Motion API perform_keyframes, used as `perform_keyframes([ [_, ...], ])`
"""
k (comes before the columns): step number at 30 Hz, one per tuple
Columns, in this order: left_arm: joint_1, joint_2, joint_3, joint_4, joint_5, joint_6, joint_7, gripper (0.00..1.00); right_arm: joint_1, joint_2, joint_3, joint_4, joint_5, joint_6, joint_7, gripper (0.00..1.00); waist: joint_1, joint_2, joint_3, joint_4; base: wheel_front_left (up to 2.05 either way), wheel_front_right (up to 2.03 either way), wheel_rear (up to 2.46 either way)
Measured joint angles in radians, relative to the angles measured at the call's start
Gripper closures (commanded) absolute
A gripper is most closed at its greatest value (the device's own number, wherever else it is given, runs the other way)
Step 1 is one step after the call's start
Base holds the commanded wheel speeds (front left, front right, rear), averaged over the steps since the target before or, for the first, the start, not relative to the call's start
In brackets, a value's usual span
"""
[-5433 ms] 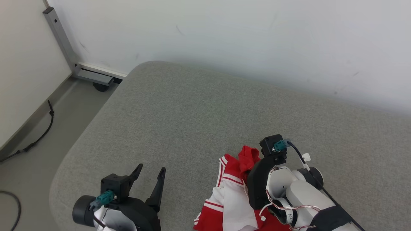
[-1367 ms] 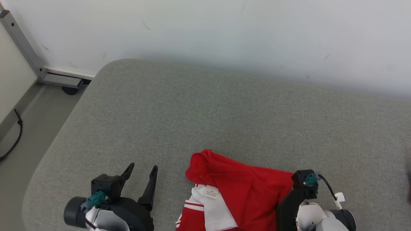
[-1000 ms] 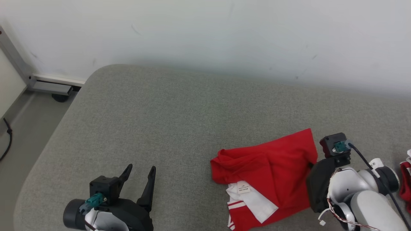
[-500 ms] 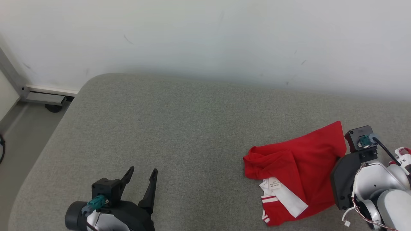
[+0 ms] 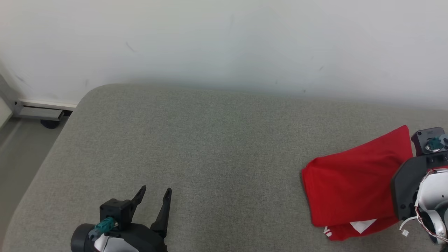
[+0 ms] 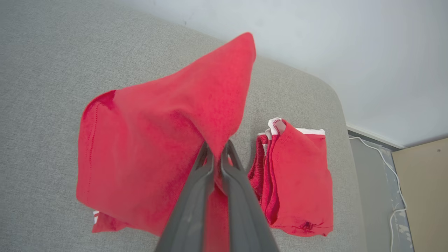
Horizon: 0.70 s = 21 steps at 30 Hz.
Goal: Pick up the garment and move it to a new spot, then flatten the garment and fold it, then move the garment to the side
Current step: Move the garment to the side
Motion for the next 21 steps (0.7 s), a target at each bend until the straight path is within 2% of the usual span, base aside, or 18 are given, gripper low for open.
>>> perform_keyframes([
  [11, 0.0, 0.008, 0.005, -0.025, -0.001, 0.001, 0.0, 0.0, 0.019, -0.01, -0.092, -0.07, 0.009, 0.0, 0.067, 1.0, 0.0, 0.0, 0.025, -0.028, 0.0, 0.0, 0.0],
  [21, -0.011, 0.002, 0.003, -0.038, -0.001, 0.008, 0.0, 0.0, -0.028, -0.056, -0.159, -0.088, 0.009, 0.0, 0.1, 1.0, 0.0, 0.0, 0.069, -0.049, 0.0, 0.0, 0.0],
])
